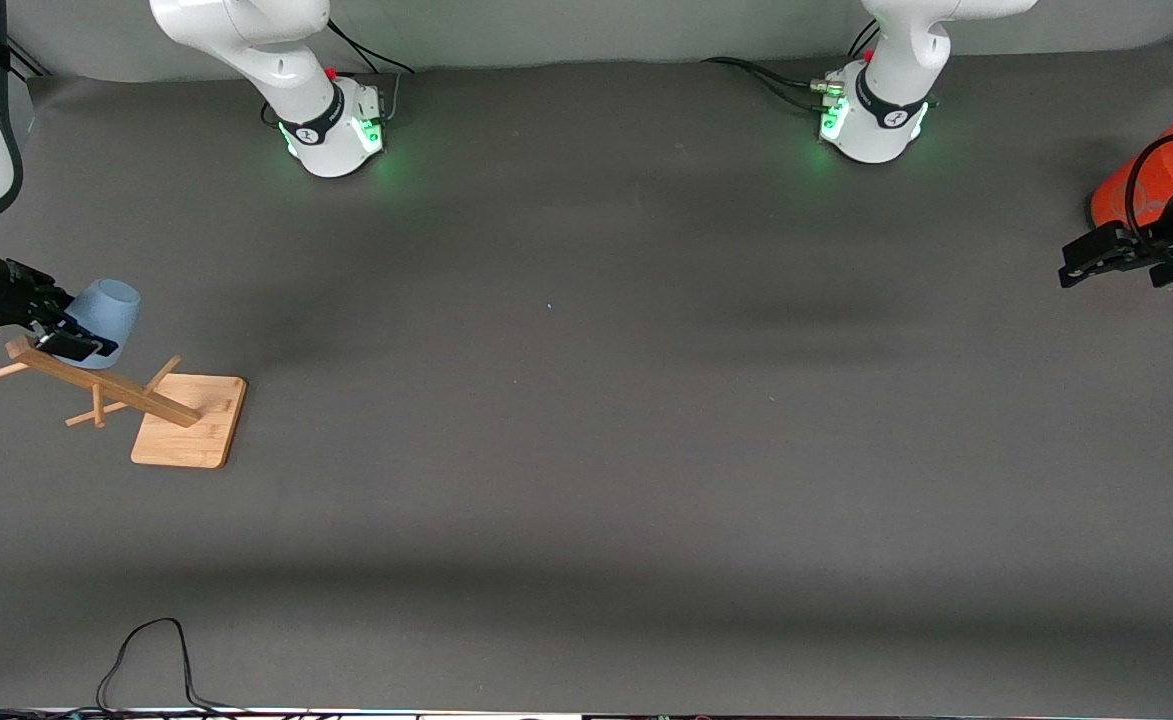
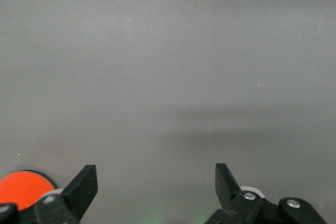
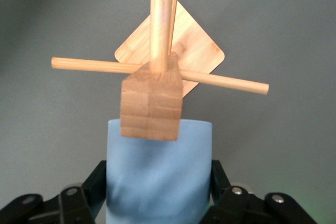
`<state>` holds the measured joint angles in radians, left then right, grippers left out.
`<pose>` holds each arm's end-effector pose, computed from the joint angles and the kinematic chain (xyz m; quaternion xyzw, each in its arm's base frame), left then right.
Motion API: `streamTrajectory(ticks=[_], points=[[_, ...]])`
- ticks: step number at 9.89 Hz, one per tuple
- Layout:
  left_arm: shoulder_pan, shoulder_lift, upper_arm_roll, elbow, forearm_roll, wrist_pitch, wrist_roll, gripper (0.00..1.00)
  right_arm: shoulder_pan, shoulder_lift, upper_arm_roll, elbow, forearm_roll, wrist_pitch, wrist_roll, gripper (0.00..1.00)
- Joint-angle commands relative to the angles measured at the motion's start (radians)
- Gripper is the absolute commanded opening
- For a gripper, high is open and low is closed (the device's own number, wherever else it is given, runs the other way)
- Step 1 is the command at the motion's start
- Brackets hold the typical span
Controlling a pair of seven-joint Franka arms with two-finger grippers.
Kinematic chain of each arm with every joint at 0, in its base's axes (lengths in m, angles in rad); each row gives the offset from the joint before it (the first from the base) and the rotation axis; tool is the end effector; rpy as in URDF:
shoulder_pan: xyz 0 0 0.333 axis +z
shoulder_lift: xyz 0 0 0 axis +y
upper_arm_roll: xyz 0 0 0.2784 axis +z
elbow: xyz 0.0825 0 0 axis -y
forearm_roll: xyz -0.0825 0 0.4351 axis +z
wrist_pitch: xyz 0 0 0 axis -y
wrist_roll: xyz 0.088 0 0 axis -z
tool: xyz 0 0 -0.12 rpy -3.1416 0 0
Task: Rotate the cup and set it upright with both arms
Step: 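Close the right gripper around the blue cup's base, then pull the blue cup off the peg and carry it to mid-table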
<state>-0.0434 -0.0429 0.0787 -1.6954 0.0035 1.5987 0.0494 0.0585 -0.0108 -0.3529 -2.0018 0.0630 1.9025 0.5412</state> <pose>0.5919 0.0220 0.5368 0.9996 -0.0072 -0.0269 0.0011 0.5638 -0.1655 0.3826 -0.9079 0.4156 0.0481 0.0254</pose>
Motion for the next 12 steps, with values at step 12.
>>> streamTrajectory(ticks=[12], points=[[-0.013,0.026,-0.025,0.023,-0.016,-0.039,0.089,1.00,0.445,-0.238,0.025,-0.003,-0.035,-0.163,0.562,0.62]])
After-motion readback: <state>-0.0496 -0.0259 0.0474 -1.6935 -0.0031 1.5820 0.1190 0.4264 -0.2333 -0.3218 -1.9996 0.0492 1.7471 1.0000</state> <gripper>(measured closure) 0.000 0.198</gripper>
